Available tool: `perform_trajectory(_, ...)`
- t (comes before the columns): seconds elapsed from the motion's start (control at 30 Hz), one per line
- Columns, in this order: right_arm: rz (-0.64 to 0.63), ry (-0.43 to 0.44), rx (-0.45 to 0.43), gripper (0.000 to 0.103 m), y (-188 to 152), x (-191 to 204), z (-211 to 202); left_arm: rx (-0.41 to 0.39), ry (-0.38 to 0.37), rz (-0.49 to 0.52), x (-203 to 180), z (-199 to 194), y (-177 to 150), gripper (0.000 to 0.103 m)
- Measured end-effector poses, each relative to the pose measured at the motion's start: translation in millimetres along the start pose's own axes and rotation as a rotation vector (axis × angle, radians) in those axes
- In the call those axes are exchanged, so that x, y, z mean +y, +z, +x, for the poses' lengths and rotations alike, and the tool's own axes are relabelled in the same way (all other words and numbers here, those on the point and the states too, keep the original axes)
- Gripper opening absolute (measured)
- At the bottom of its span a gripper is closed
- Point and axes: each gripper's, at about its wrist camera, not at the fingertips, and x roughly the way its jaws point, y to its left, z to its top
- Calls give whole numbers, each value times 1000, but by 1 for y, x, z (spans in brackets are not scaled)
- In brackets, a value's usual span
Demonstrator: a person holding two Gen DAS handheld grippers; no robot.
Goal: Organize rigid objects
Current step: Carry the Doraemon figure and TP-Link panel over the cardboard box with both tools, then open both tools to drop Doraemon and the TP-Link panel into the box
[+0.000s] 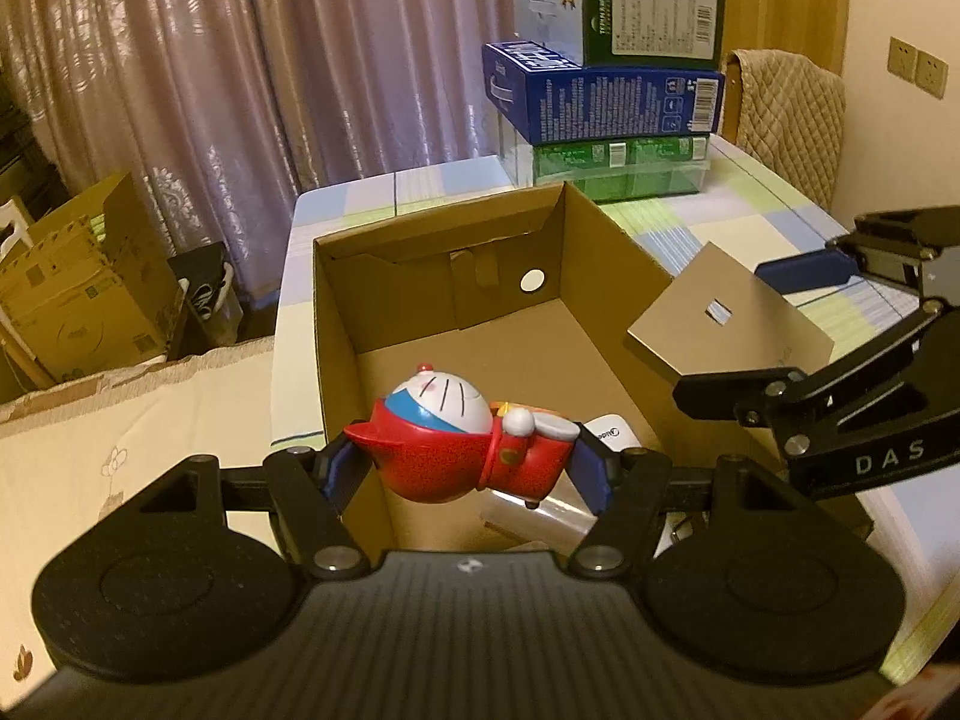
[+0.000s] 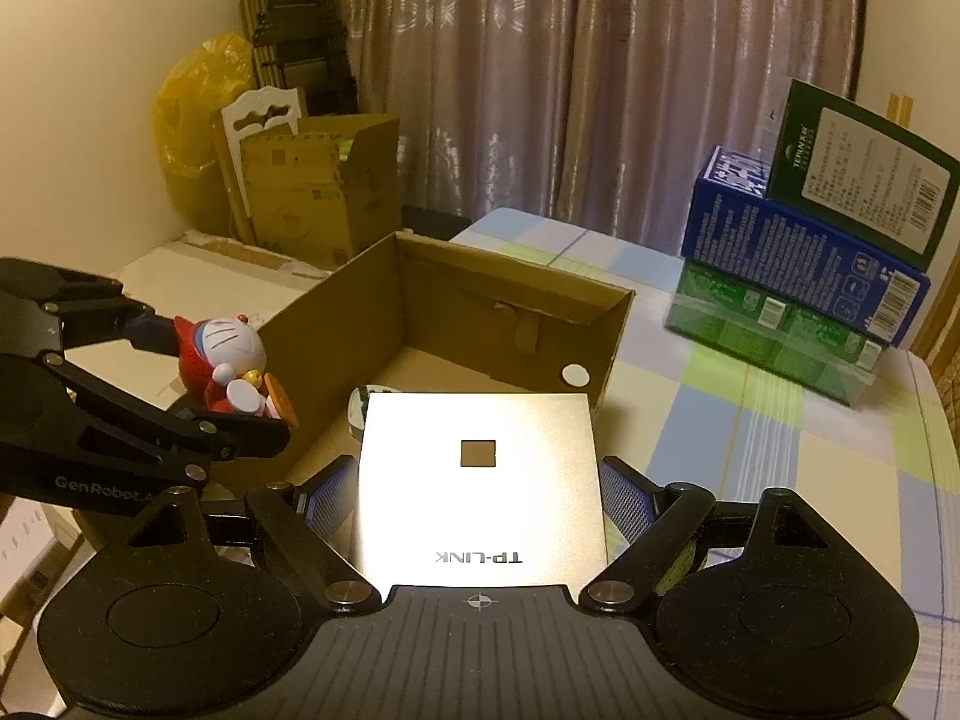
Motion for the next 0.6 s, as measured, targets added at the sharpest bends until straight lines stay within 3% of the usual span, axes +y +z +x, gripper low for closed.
perform_trajectory(0.2,-60,8,11,82,2,0,9,7,-18,37,5,9,6,65)
perform_trajectory(0.6,-185,20,39,82,10,4,29,96,-73,245,-7,43,9,65)
